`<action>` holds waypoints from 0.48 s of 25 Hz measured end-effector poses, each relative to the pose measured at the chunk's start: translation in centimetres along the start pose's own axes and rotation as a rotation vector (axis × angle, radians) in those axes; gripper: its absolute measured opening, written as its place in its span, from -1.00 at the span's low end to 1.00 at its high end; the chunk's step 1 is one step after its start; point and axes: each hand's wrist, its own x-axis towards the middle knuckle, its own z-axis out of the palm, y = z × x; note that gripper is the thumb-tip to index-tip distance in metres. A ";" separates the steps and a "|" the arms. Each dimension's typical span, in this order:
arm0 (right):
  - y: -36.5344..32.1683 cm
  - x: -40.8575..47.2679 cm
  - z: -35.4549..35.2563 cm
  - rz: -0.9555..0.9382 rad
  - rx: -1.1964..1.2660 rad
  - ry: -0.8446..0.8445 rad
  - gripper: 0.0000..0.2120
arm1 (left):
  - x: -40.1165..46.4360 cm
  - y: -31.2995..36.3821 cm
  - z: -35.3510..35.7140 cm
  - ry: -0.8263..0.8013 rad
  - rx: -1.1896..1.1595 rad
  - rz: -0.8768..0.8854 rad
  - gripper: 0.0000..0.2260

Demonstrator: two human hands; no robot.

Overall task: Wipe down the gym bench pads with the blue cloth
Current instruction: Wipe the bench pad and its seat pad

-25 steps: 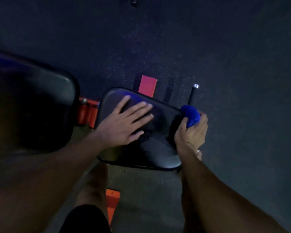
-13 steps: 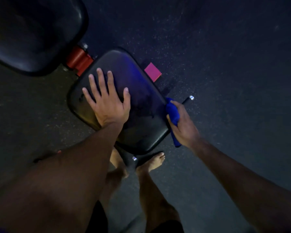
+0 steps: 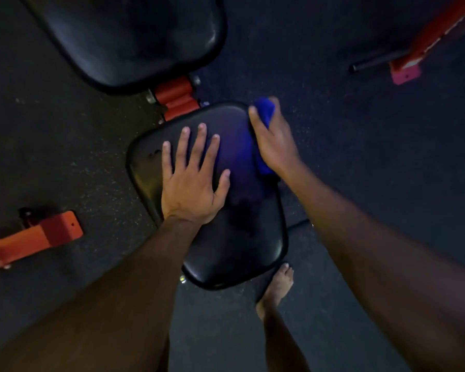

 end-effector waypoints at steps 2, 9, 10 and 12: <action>-1.6 5.0 0.4 -0.035 -0.076 -0.093 -0.67 | 0.0 0.1 0.0 -0.001 0.009 -0.002 -0.42; 2.0 -1.7 -0.4 -0.080 0.097 -0.009 -0.62 | 0.0 0.2 -0.4 0.014 0.019 -0.010 -0.43; 3.3 -5.4 -0.7 -0.081 0.105 0.001 -0.57 | 0.1 0.3 -0.4 0.012 0.025 -0.007 -0.44; 5.2 -13.4 -1.1 -0.036 0.049 -0.026 -0.52 | 0.2 0.5 -0.5 0.007 0.016 -0.008 -0.44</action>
